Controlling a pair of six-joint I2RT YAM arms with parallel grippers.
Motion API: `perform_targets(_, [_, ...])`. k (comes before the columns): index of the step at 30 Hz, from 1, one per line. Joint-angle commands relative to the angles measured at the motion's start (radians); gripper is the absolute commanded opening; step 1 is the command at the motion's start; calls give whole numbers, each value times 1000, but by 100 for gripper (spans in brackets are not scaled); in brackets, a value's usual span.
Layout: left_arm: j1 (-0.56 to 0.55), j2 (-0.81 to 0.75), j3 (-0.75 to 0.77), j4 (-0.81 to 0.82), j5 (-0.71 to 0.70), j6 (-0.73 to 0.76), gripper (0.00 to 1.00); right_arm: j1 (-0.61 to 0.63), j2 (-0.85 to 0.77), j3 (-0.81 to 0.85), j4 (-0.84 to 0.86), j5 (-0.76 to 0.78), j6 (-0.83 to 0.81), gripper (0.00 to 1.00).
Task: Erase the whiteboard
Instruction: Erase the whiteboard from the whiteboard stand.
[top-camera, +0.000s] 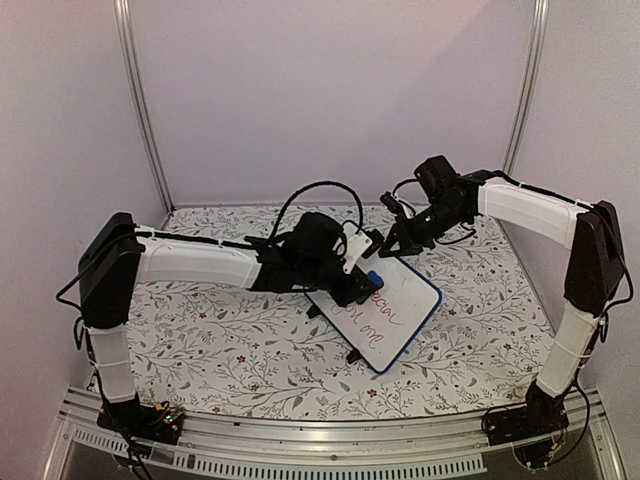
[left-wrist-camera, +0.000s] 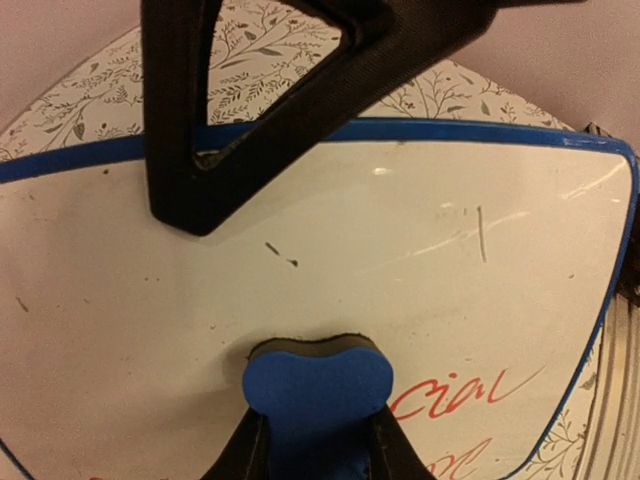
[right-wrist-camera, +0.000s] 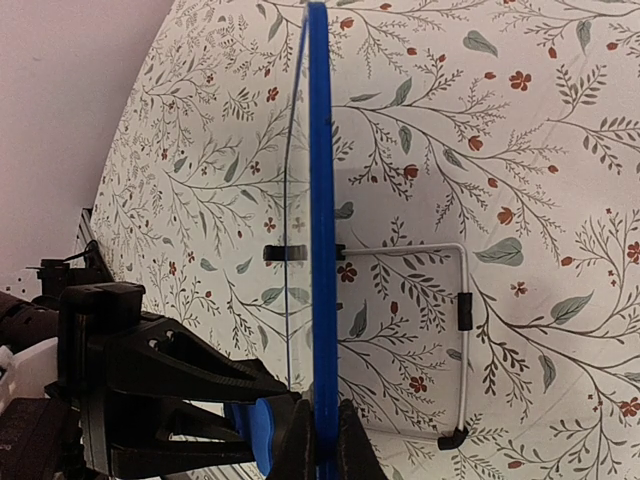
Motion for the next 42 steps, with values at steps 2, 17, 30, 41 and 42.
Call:
perform_targets(2, [-37,53,-64,-26,4,-27,0,38,23,-29,-77,21,-17,0])
perform_targets(17, [-52,29,-158,-30,6,-65,0,38,26,-28,-77,18,-16,0])
perform_targets(30, [-52,34,-174,-75,31,-71,0,38,28,-25,-79,18,-17,0])
perform_targets(41, [-51,-6,-228,-74,34,-106,0,38,25,-27,-79,18,-17,0])
perform_targets(42, [-50,-13,-226,-76,25,-108,0,38,25,-27,-79,18,-17,0])
